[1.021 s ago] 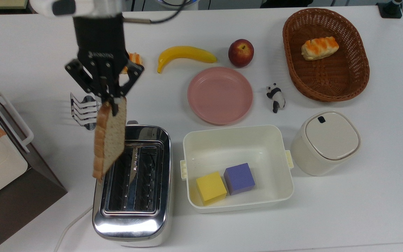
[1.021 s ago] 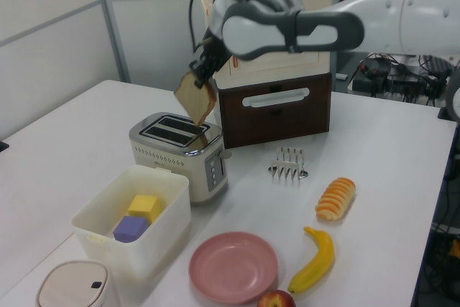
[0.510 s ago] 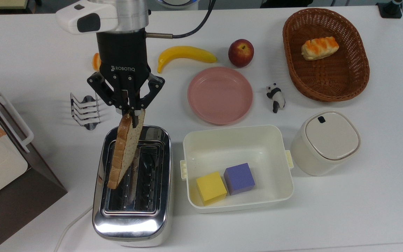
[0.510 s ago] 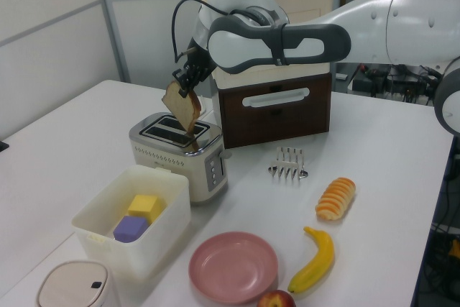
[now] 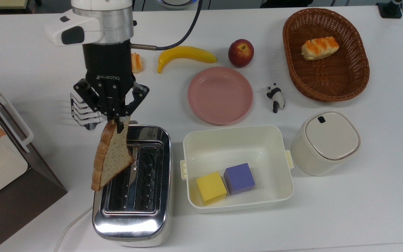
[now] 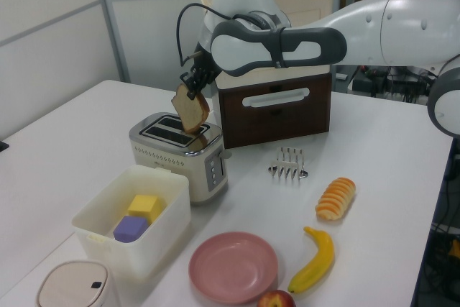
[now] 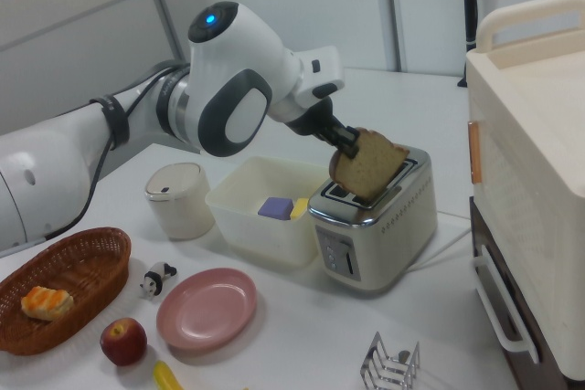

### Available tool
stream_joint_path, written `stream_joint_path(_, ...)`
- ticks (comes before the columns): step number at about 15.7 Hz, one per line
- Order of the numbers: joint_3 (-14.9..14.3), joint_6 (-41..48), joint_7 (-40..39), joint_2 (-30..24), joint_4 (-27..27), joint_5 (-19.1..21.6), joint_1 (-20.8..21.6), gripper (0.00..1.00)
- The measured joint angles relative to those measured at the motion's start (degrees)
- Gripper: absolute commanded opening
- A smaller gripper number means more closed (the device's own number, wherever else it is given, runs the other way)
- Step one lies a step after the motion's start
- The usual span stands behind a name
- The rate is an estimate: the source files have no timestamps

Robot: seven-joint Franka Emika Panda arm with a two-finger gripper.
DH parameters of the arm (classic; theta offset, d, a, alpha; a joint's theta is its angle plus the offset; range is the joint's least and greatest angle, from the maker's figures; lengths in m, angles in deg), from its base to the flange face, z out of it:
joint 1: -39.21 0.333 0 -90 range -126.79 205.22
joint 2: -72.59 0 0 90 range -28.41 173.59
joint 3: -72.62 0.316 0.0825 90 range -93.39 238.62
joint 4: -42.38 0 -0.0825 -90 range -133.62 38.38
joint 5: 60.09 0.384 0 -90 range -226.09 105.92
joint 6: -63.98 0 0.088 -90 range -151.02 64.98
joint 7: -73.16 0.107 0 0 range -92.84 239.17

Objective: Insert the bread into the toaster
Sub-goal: 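Lower the bread slice edge-first into a toaster slot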

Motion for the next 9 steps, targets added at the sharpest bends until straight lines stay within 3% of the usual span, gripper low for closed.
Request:
stream_joint_path(4, -0.1, 0.0, -0.5, 0.6, 0.0, 0.0, -0.8, 0.00)
stream_joint_path(5, -0.1, 0.0, -0.6, 0.6, 0.0, 0.0, -0.8, 0.04)
stream_joint_path(6, -0.1, 0.0, -0.6, 0.6, 0.0, 0.0, -0.8, 0.30)
stream_joint_path(7, -0.1, 0.0, -0.6, 0.6, 0.0, 0.0, -0.7, 0.74)
stream_joint_path(8, -0.1, 0.0, -0.6, 0.7, 0.0, 0.0, -0.7, 1.00)
stream_joint_path(9, -0.1, 0.0, -0.6, 0.7, 0.0, 0.0, -0.7, 1.00)
